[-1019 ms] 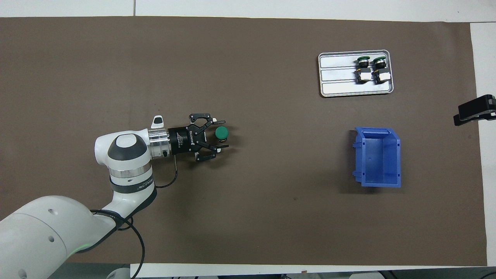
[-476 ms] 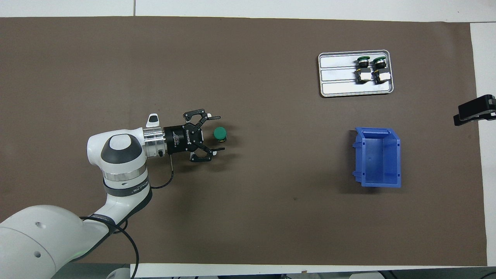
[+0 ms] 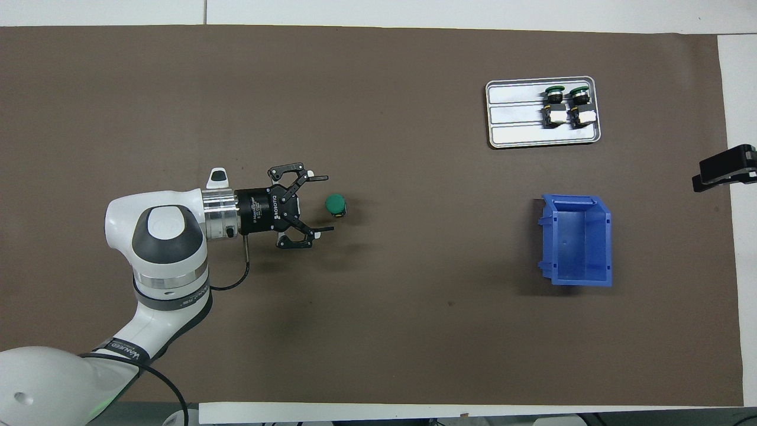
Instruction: Place and press button with both arms
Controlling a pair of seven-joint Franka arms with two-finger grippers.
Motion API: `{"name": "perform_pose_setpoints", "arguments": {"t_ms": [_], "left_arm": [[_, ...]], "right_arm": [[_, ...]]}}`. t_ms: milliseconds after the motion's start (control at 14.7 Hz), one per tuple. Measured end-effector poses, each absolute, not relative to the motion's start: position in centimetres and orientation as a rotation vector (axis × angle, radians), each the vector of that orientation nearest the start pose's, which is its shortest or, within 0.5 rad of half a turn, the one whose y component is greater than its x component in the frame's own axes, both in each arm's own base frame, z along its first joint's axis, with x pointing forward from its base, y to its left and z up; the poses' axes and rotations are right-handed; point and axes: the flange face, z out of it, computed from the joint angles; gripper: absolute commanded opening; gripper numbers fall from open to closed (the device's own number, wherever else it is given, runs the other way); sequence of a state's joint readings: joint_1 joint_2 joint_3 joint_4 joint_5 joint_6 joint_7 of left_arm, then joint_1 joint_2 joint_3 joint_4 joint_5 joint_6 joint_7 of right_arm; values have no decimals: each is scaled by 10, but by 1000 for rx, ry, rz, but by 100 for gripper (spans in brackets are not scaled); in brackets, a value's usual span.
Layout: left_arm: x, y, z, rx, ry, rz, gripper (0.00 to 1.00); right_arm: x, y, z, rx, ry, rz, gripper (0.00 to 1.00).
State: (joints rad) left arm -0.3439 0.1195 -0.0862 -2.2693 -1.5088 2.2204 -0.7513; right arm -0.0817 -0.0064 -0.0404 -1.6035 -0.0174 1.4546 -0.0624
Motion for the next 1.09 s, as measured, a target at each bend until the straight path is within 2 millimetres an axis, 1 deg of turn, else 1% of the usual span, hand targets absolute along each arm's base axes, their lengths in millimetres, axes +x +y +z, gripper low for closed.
{"name": "perform_pose_setpoints", "arguments": {"t_ms": [68, 272, 476, 544, 611, 679, 747, 815, 883, 951, 1019, 1087], "left_arm": [[475, -246, 326, 1692, 1451, -840, 100], [494, -226, 366, 1870, 1455, -727, 100], [506, -224, 392, 2076, 1371, -599, 100], [509, -225, 399, 2150, 1333, -560, 100], [510, -228, 405, 2220, 1296, -522, 100], [511, -231, 409, 2287, 1259, -482, 100], [510, -237, 414, 2357, 1214, -444, 100], [508, -246, 417, 2428, 1161, -403, 100], [505, -258, 421, 2498, 1102, -362, 100], [502, -271, 424, 2560, 1042, -323, 100], [497, -286, 426, 2619, 978, -286, 100], [492, -299, 428, 2671, 918, -252, 100]], "right_arm": [[534, -68, 604, -3136, 95, 225, 98], [534, -68, 604, -3136, 95, 225, 98], [531, -67, 603, -3131, 71, 258, 97], [530, -64, 603, -3129, 35, 261, 88], [531, -56, 605, -3127, -11, 251, 77], [534, -37, 607, -3130, -61, 229, 63], [537, -13, 609, -3137, -95, 200, 50], [538, 13, 611, -3144, -111, 177, 38], [538, 41, 613, -3149, -127, 153, 30], [537, 66, 615, -3152, -149, 130, 30], [535, 83, 616, -3153, -167, 119, 32], [534, 92, 617, -3153, -179, 115, 35]]}}
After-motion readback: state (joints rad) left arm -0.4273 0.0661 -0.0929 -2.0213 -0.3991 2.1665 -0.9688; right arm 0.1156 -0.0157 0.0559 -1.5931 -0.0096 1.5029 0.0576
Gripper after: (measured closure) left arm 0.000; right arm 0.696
